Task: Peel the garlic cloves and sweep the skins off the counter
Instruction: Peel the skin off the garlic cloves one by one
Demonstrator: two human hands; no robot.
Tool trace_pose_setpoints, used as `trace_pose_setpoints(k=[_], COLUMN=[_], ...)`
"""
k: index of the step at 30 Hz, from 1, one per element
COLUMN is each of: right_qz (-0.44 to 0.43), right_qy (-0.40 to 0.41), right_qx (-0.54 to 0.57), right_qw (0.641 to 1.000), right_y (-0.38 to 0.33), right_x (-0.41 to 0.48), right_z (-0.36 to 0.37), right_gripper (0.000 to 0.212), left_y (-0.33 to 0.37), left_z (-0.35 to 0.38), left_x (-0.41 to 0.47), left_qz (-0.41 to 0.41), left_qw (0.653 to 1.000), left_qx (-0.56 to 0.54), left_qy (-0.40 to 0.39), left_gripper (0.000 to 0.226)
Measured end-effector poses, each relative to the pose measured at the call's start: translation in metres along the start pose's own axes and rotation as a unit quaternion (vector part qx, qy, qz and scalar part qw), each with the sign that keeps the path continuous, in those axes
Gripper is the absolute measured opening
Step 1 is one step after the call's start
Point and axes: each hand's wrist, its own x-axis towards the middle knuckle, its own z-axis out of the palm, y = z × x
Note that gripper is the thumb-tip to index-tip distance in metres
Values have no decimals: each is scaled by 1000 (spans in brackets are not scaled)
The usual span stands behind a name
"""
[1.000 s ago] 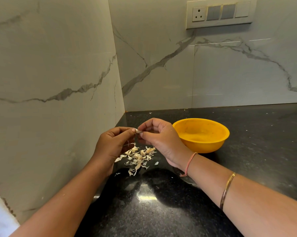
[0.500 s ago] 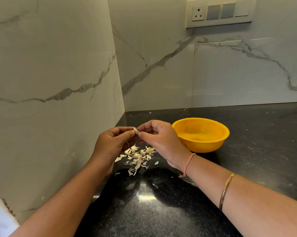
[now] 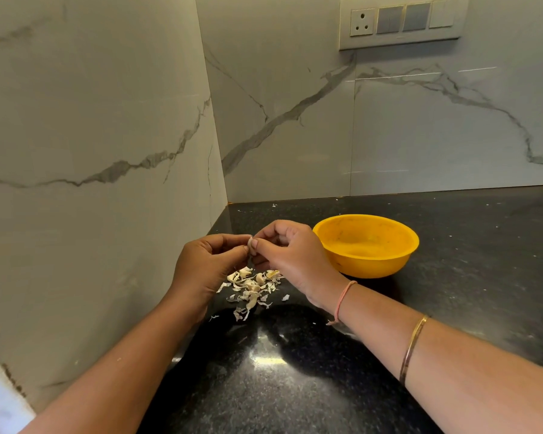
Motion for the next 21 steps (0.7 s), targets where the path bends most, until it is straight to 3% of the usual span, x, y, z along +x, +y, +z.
trace_pose_setpoints(k=[10,21], right_qz=[108,116], right_qy=[-39,-41], right_qx=[193,227], right_qw=[974,966], right_y=[-6,-4], right_x=[-1,0], right_z=[-6,-3], right_gripper=[18,14], left_y=[3,5], left_z=[1,0], left_x=[-1,2], left_qz=[-19,-31], left_qw=[999,997], left_qx=[-37,-65], left_qy=[-26,9], left_gripper=[19,16])
